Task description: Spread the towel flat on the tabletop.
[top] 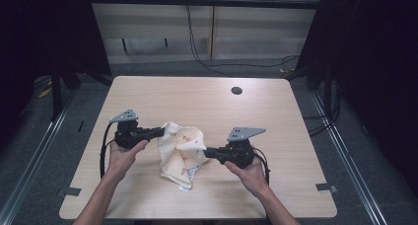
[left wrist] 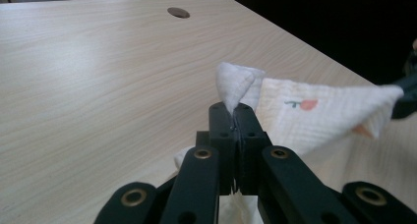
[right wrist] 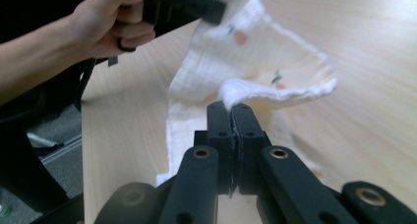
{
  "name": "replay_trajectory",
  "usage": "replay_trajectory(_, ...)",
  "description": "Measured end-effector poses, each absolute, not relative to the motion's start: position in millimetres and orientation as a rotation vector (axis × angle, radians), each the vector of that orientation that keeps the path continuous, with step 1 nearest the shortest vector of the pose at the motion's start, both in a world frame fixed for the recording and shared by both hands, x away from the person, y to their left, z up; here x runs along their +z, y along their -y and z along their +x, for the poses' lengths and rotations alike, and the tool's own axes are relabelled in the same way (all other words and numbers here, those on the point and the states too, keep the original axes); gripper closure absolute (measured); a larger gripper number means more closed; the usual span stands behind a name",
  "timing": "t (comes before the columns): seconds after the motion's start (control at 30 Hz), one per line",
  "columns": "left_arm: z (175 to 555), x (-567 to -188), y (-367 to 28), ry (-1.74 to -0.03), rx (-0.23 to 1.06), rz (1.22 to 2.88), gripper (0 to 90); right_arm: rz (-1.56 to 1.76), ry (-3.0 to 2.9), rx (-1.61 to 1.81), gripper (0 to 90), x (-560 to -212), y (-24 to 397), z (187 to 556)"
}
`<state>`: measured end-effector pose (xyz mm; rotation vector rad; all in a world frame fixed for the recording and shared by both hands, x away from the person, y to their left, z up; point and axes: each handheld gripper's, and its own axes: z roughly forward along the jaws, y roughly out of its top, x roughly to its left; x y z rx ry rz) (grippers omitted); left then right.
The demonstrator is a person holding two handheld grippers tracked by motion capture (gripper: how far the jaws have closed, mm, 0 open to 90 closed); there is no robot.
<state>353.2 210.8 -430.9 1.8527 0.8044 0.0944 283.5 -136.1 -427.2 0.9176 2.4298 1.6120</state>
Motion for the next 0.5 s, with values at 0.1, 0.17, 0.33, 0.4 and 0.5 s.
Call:
replay_trajectory(0.1, 348, -426, -213, -0.787, 0.103, 1.857, 88.6, 0.911, -2.405, 1.611, 88.6, -413, 144, 289)
replay_trajectory(0.17, 345, -423, -215, -0.779, 0.100, 1.842, 88.6, 0.910, -2.379, 1.627, 88.6, -403, 149, 292)
replay_trajectory(0.33, 340, -411, -216, -0.749, 0.124, 1.820, 88.7, 0.904, -2.305, 1.633, 88.5, -378, 163, 299)
replay_trajectory(0.4, 338, -407, -217, -0.741, 0.127, 1.805, 88.7, 0.901, -2.282, 1.635, 88.5, -370, 168, 301)
replay_trajectory(0.5, 337, -404, -218, -0.735, 0.137, 1.798, 88.7, 0.902, -2.263, 1.636, 88.5, -363, 173, 302)
